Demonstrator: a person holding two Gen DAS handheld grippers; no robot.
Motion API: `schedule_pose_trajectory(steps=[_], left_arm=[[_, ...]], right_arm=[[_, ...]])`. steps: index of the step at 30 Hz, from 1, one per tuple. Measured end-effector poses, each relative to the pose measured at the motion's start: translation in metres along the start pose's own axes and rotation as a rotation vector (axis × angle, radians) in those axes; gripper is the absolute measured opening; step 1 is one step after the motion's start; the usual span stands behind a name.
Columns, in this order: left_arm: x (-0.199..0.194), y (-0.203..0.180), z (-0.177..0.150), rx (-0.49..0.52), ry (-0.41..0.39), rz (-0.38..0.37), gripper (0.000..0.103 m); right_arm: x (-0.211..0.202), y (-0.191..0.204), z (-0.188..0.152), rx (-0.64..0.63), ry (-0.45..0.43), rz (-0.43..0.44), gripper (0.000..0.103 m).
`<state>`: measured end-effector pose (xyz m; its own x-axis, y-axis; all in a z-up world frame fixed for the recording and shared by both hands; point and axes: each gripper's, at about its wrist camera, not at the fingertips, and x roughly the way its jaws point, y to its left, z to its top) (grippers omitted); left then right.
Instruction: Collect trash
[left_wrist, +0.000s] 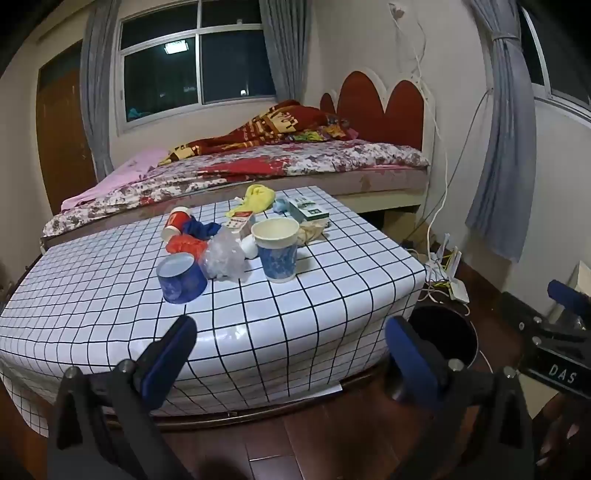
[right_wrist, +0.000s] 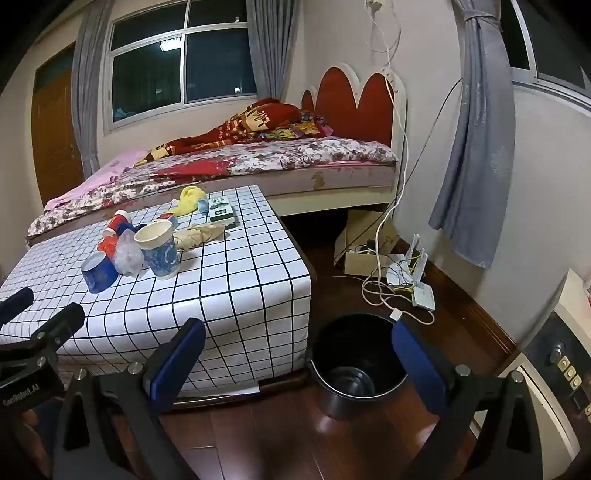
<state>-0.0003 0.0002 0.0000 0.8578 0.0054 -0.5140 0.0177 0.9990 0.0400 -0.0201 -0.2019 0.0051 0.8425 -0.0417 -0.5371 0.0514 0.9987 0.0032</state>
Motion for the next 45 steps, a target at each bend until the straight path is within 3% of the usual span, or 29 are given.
schedule_pose_trajectory(steps=[8, 16, 45], left_arm=[[-0.001, 0.003, -0.015, -0.006, -0.008, 0.005, 0.102], [0.007, 0.004, -0.007, -0.013, 0.033, -0.007, 0.102], [0.008, 0.002, -0.004, -0.004, 0.026, -0.002, 0.102]], right_arm=[[0.004, 0.002, -0.003, -0.006, 0.005, 0.000, 0.102], [0.004, 0.002, -0.002, -0.013, 0.005, -0.006, 0.102], [0.004, 0.008, -0.001, -0.023, 0.003, -0.002, 0.102]])
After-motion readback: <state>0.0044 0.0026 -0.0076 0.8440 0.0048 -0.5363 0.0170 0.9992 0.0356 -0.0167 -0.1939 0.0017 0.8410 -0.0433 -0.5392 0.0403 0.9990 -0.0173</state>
